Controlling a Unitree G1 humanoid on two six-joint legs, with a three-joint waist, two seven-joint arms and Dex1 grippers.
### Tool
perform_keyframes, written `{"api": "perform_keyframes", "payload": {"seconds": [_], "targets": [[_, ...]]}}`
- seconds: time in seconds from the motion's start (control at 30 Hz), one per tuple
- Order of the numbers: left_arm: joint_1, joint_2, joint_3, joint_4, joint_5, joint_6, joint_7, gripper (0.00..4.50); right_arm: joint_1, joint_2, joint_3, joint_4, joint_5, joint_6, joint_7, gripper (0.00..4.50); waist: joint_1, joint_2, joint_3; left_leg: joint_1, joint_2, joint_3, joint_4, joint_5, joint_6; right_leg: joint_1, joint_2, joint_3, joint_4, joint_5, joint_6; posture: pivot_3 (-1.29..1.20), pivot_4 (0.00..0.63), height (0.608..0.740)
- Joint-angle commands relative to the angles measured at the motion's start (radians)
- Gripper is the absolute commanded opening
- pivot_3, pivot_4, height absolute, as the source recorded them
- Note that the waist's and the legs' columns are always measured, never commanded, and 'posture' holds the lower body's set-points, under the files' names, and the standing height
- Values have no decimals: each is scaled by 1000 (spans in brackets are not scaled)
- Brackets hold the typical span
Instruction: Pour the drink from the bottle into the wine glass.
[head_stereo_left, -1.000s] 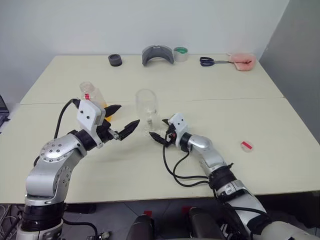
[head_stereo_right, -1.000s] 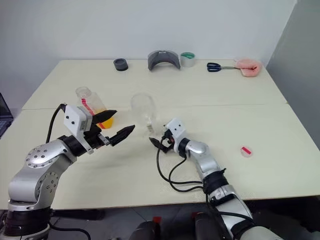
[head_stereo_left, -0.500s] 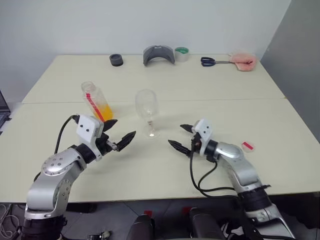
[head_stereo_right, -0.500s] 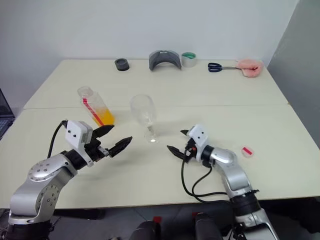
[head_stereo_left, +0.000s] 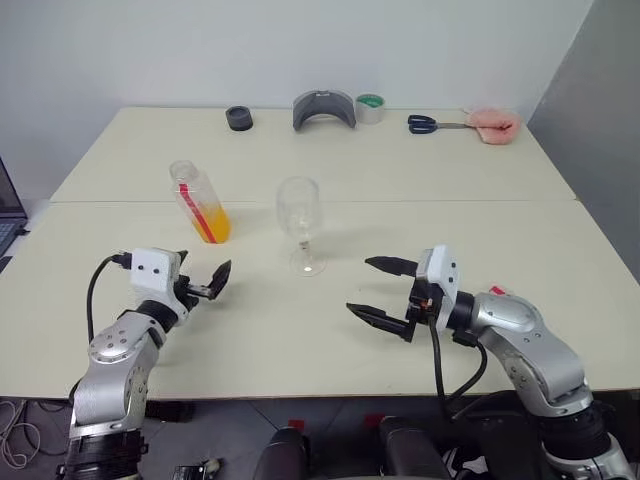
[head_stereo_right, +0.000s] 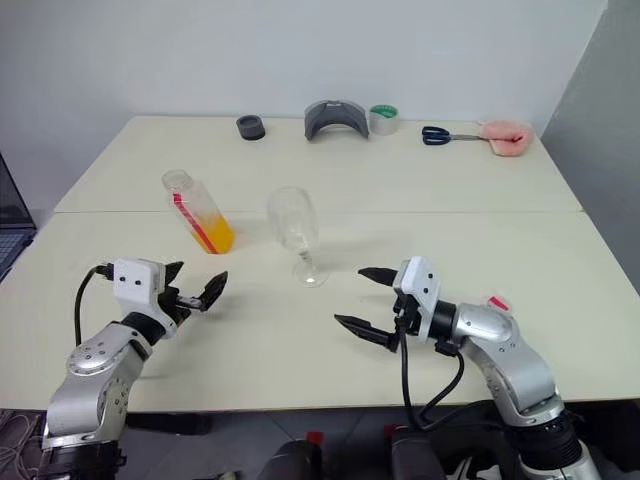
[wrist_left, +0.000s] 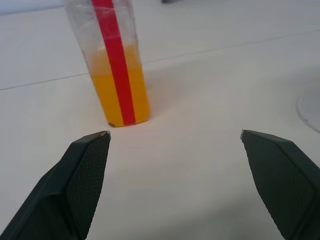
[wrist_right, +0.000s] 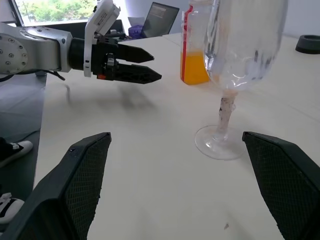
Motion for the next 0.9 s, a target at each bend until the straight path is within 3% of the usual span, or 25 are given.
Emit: {"api": "perform_keyframes", "payload": {"seconds": [0.03,0.9], "targets": [[-63,11,34,43,14,-39,22,4500,-9,-7,-13,-49,25,7,-10,4479,1,-1,0,0,0,0,0,0,0,0,0,0,0,0,0,0,150,740],[-355,59,16,351,59,-118,-11,4500,-38,-17,-2,-96,64,16,-54,4479,6,-4,2,-1,0,0,0,0,0,0,0,-1,0,0,0,0,150,740]]}}
